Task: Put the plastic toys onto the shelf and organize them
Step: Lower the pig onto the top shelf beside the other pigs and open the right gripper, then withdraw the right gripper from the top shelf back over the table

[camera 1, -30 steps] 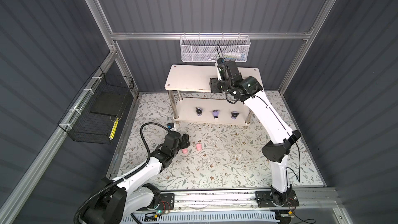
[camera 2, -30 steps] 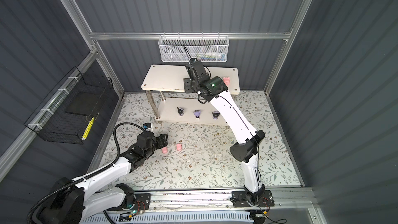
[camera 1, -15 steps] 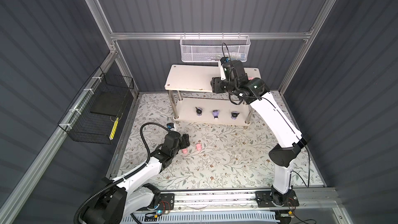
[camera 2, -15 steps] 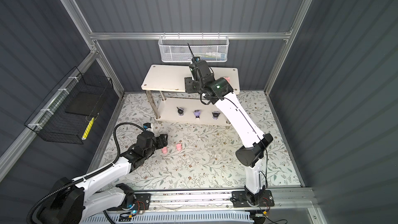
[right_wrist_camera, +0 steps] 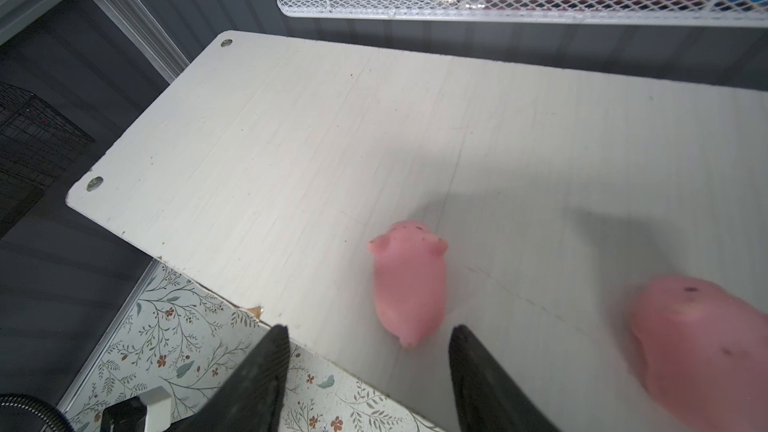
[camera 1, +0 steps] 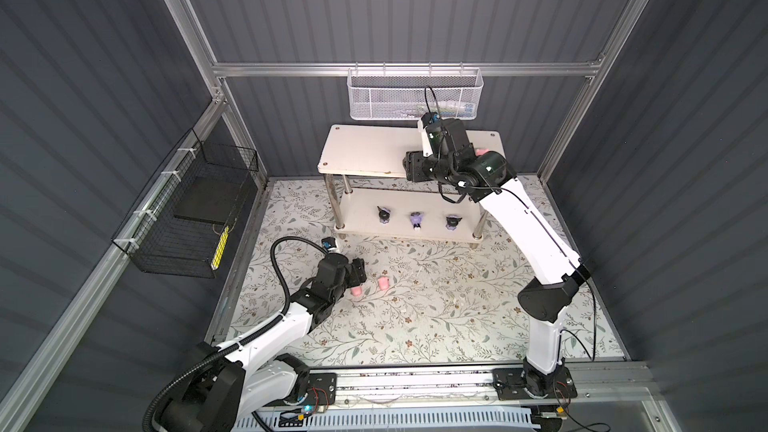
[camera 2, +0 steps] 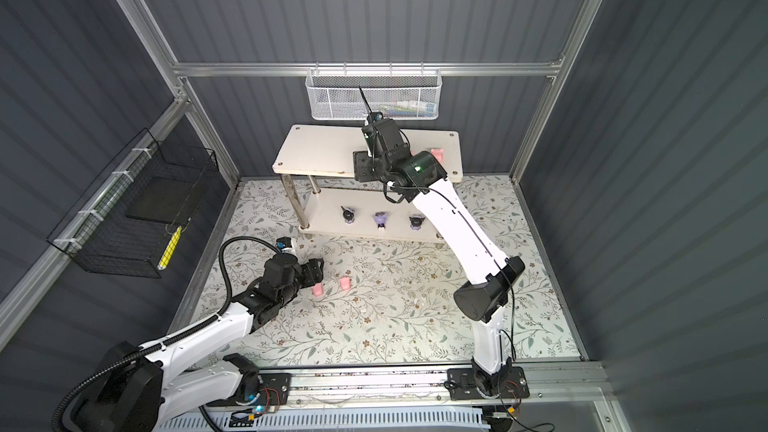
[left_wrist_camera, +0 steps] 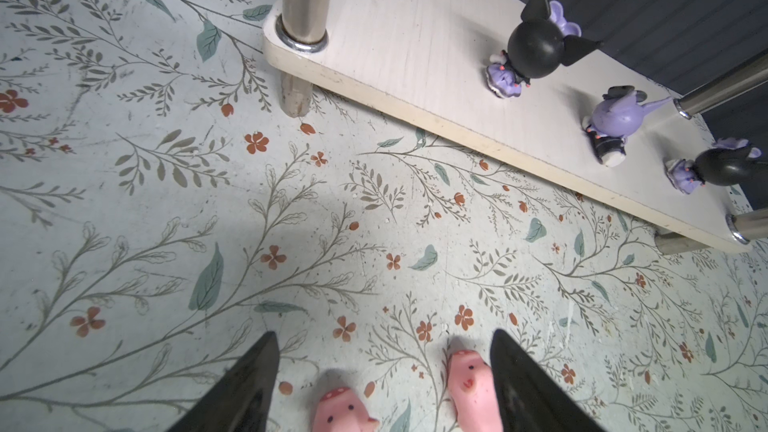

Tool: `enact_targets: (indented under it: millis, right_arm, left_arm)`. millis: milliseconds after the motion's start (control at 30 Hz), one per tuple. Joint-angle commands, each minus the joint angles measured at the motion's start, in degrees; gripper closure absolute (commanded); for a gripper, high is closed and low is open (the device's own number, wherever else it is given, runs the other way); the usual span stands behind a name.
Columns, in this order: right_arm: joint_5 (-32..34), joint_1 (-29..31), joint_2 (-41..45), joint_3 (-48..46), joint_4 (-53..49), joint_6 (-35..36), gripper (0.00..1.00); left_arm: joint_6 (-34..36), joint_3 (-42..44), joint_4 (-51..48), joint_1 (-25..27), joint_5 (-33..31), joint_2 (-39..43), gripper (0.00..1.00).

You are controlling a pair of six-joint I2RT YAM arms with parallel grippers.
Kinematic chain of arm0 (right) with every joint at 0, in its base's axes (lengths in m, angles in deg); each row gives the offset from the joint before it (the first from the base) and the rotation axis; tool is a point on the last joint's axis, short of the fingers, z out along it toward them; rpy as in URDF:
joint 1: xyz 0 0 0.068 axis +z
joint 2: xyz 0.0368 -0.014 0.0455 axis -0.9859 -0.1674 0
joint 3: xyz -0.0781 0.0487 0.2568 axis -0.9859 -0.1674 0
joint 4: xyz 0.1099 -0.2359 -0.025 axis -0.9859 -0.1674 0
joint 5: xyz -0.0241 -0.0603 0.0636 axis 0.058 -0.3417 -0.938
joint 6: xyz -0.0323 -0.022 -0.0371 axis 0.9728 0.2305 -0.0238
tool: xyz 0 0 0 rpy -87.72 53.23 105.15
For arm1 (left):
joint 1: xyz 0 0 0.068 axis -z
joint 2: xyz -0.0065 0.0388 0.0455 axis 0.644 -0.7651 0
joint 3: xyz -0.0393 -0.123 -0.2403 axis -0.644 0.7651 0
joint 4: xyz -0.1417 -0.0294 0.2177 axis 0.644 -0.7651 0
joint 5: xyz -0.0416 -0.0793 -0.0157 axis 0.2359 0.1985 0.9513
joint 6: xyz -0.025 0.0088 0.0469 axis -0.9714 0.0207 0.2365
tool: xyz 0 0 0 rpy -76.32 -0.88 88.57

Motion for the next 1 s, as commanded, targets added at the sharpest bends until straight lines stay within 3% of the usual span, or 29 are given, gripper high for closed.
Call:
enact_targets:
  millis: [0,767,967]
  right_arm:
    - [-0.23,0.24,-1.71,2.07,0.42,0.38,0.36]
    - [-0.65,1.65,-2.42,3.20,1.04,0.02,0.36]
    - [0.60,2.46,0.99,-1.53,3.12,0.57,0.36]
  left_arm:
    - [-0.39,0.45,0.18,-0.29,0.03,0.50,0.20]
    - [-0.52,0.80,0.28,-0.27,0.03,0.85,0.20]
    - [-0.39,1.07,0.09,-0.28,-0.28,1.19,0.20]
